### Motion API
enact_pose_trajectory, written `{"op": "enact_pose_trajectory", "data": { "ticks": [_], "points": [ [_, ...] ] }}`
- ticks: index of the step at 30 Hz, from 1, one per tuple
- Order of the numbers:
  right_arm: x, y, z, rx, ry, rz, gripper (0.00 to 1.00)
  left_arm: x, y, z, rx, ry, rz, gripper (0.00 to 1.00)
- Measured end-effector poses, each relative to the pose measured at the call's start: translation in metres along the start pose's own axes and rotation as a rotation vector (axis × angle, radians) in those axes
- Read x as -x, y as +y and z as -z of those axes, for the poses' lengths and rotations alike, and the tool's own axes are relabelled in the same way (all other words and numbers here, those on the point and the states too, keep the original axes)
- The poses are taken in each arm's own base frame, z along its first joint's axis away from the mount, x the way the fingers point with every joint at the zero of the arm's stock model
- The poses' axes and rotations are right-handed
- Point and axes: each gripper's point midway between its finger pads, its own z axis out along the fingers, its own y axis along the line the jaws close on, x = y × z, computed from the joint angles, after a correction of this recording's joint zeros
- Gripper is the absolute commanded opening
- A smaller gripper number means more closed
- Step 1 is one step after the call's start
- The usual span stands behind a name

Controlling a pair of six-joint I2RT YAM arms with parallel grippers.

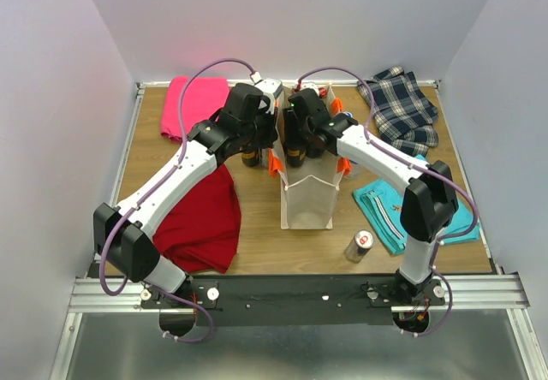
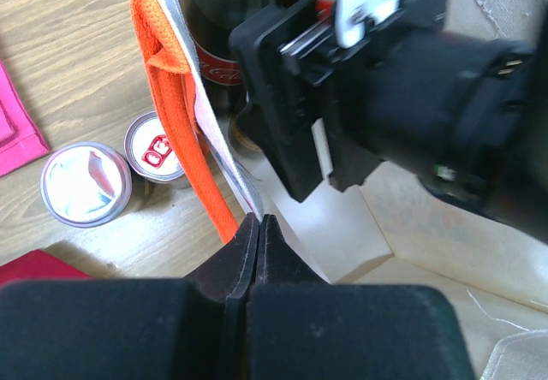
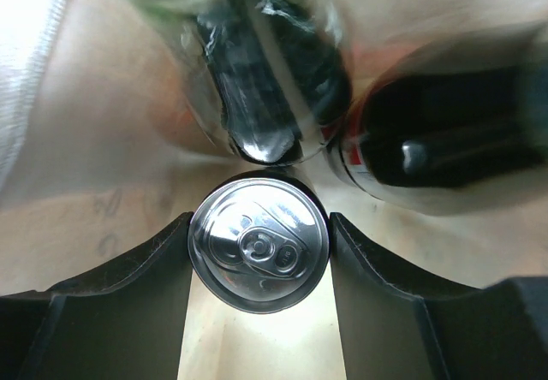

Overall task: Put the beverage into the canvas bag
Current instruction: Place the drink in the canvas bag.

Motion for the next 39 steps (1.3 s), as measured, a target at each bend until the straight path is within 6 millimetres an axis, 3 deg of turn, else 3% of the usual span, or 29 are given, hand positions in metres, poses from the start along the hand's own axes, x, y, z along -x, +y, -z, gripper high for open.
{"op": "enact_pose_trajectory", "data": {
  "ticks": [5, 22, 31, 36, 39],
  "points": [
    [-0.008, 0.002, -0.009, 0.001, 0.022, 0.004, 0.01, 0.000, 0.000, 0.000, 0.000, 0.000, 0.000, 0.00],
    [-0.007, 0.003, -0.014, 0.006, 0.016, -0.004, 0.01, 0.000, -0.001, -0.001, -0.003, 0.001, -0.001, 0.00],
    [-0.007, 0.003, -0.014, 0.004, 0.016, -0.011, 0.24, 0.000, -0.001, -0.001, -0.003, 0.001, -0.001, 0.02],
    [-0.008, 0.003, -0.015, 0.003, 0.017, -0.018, 0.44, 0.000, -0.001, -0.001, -0.003, 0.001, -0.001, 0.07],
    [-0.007, 0.003, -0.015, 0.003, 0.016, -0.023, 0.49, 0.000, -0.001, -0.001, -0.003, 0.001, -0.002, 0.10]
  ]
}}
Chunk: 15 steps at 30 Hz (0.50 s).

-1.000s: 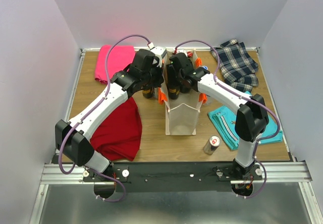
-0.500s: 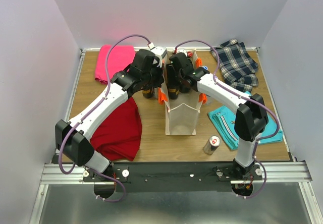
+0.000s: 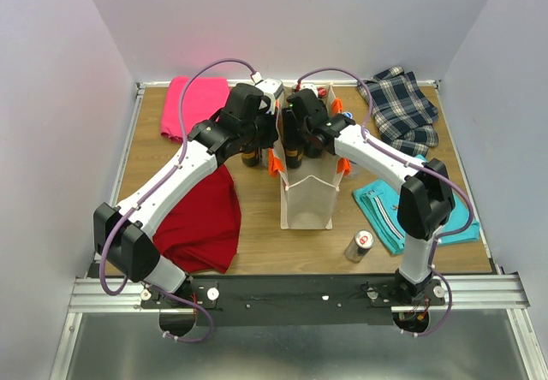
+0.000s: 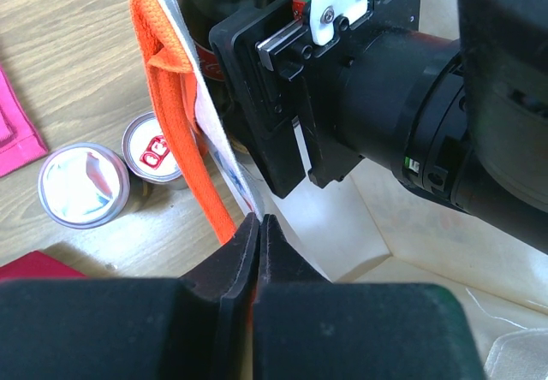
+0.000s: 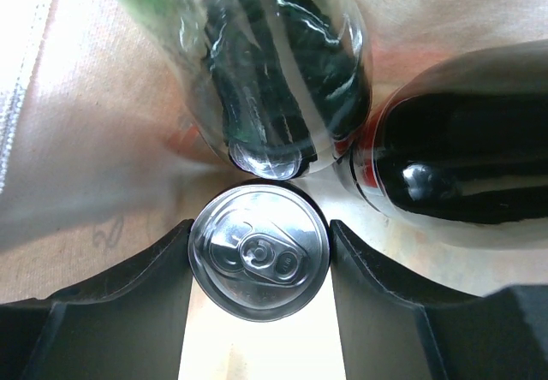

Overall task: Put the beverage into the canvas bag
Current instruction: Place the drink in the canvas bag.

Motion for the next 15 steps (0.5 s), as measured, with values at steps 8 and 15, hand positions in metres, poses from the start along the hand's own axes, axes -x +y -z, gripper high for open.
{"op": "enact_pose_trajectory", "data": {
  "ticks": [8, 15],
  "points": [
    [0.0012, 0.0002, 0.0003, -0.001, -0.002, -0.006, 0.55, -0.0001, 0.0001, -0.0004, 0.000, 0.000, 0.000, 0.19],
    [0.0019, 0.0002, 0.0006, -0.002, -0.004, -0.007, 0.56, -0.0001, 0.0001, -0.0004, 0.000, 0.000, -0.001, 0.27]
  ]
}}
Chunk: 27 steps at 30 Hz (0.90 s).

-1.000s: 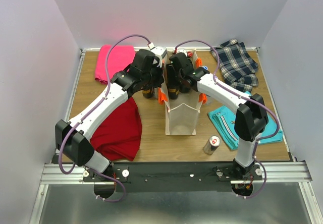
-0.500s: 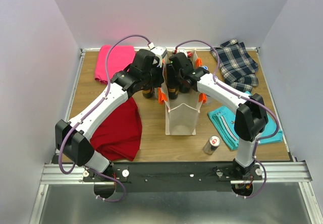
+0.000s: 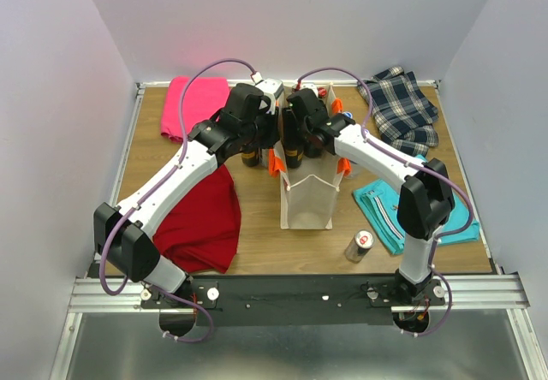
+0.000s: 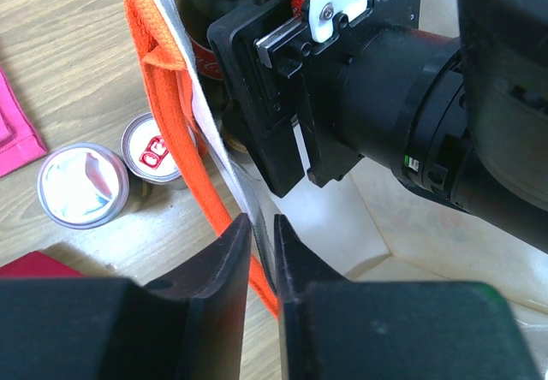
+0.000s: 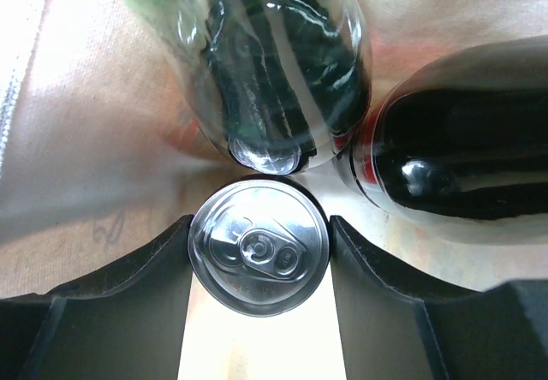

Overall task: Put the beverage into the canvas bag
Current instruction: Place the drink in the canvas bag.

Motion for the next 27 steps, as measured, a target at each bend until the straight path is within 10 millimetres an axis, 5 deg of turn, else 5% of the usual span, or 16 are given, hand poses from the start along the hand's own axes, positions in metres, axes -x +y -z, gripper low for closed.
{"op": "enact_pose_trajectory", "data": {
  "ticks": [22, 27],
  "points": [
    [0.006, -0.008, 0.008, -0.023, -0.007, -0.002, 0.74, 0.001, -0.001, 0.000, -0.003, -0.005, 0.000, 0.38],
    [0.029, -0.003, 0.019, 0.002, -0.073, -0.025, 0.74, 0.001, -0.001, 0.000, -0.003, -0.006, -0.001, 0.38]
  ]
}}
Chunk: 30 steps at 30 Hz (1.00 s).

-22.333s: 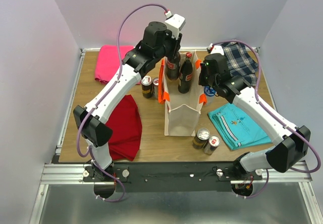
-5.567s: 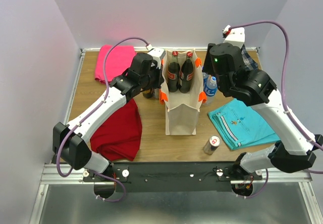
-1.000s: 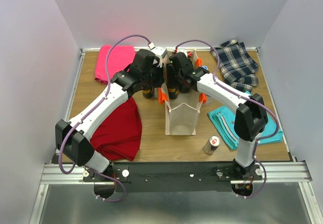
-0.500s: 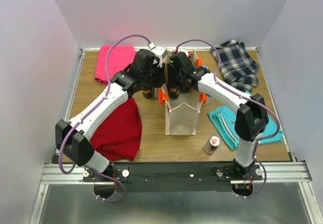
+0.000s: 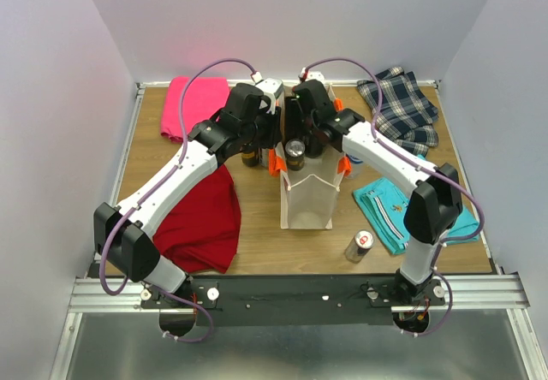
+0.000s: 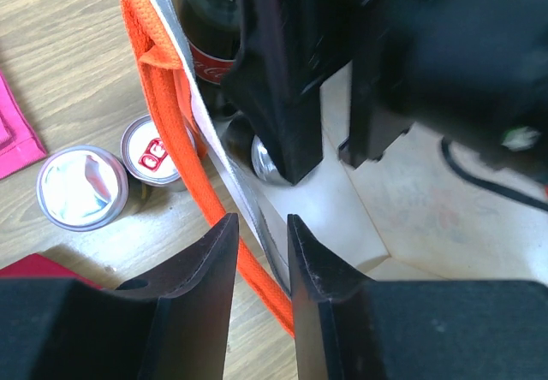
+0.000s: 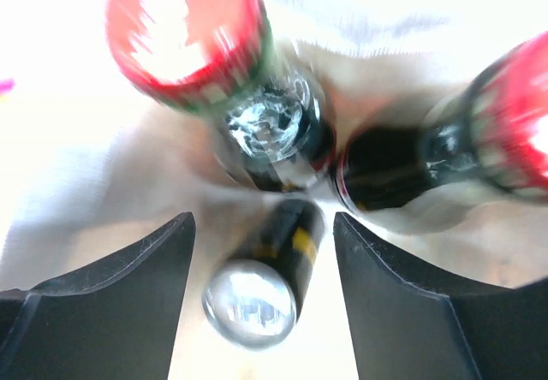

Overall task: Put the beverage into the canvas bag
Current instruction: Place the drink in the canvas bag.

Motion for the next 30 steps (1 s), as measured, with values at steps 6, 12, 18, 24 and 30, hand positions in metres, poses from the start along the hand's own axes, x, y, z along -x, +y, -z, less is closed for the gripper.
{"op": "enact_pose_trajectory", "data": {
  "ticks": [6, 12, 18, 24, 30],
  "points": [
    [0.025, 0.007, 0.007, 0.029, -0.071, -0.026, 0.74, 0.000, 0.000, 0.000, 0.000, 0.000, -0.001, 0.38],
    [0.025, 0.007, 0.007, 0.029, -0.070, -0.027, 0.74, 0.000, 0.000, 0.000, 0.000, 0.000, -0.003, 0.39],
    [0.025, 0.007, 0.008, 0.029, -0.071, -0.026, 0.74, 0.000, 0.000, 0.000, 0.000, 0.000, -0.003, 0.39],
    [0.030, 0.007, 0.013, 0.034, -0.084, -0.032, 0.74, 0.000, 0.000, 0.000, 0.000, 0.000, -0.003, 0.39],
    [0.036, 0.007, 0.021, 0.041, -0.099, -0.038, 0.74, 0.001, 0.000, 0.001, 0.000, -0.002, -0.003, 0.41]
  ]
}}
